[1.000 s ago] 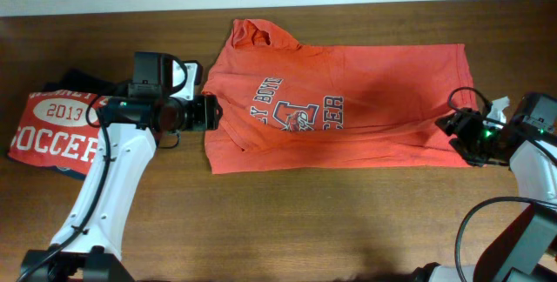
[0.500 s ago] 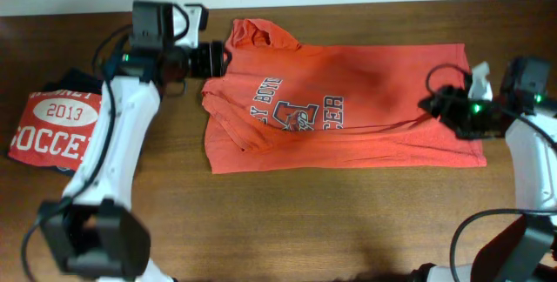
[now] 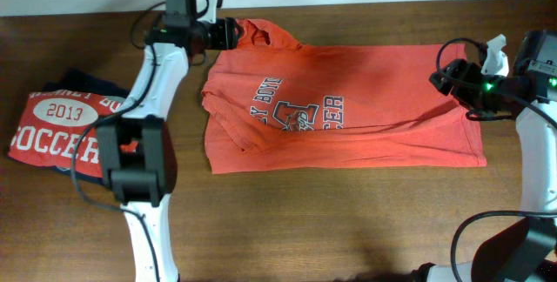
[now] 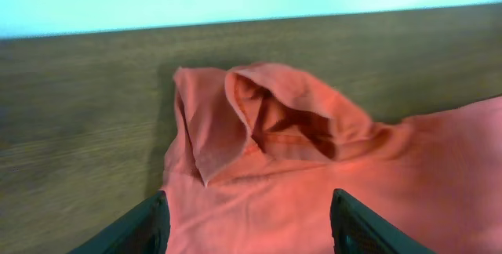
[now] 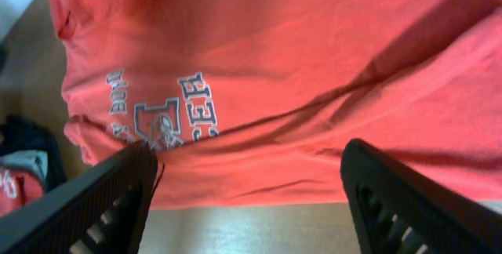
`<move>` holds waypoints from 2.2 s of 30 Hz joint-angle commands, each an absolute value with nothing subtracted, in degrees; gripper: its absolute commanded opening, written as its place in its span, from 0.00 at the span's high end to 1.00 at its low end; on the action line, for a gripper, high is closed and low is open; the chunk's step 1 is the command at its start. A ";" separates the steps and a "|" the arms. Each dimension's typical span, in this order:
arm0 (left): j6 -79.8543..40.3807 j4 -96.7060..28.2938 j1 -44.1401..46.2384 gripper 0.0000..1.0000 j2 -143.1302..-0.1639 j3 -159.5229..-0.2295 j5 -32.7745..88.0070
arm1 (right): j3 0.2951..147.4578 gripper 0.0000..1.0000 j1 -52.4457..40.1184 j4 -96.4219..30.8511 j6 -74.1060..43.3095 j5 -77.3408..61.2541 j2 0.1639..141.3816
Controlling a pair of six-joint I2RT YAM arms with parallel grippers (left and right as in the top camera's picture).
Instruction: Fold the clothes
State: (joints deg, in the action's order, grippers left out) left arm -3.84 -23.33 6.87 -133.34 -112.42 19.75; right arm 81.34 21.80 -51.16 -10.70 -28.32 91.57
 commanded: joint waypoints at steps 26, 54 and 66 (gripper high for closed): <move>0.99 -21.63 7.33 0.97 -143.06 -118.34 12.99 | 82.46 0.25 21.82 -48.97 -10.96 -19.25 93.38; 3.33 -18.37 9.30 0.63 -147.33 -118.98 14.41 | 82.46 0.27 21.80 -53.60 -10.98 -19.22 95.31; 3.33 -19.99 8.71 0.99 -147.33 -124.70 14.09 | 82.46 0.26 21.82 -53.06 -10.94 -19.18 95.31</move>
State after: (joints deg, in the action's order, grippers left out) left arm 2.90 -18.17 9.30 -146.93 -119.92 14.33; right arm 81.45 21.80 -53.56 -10.72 -20.12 95.20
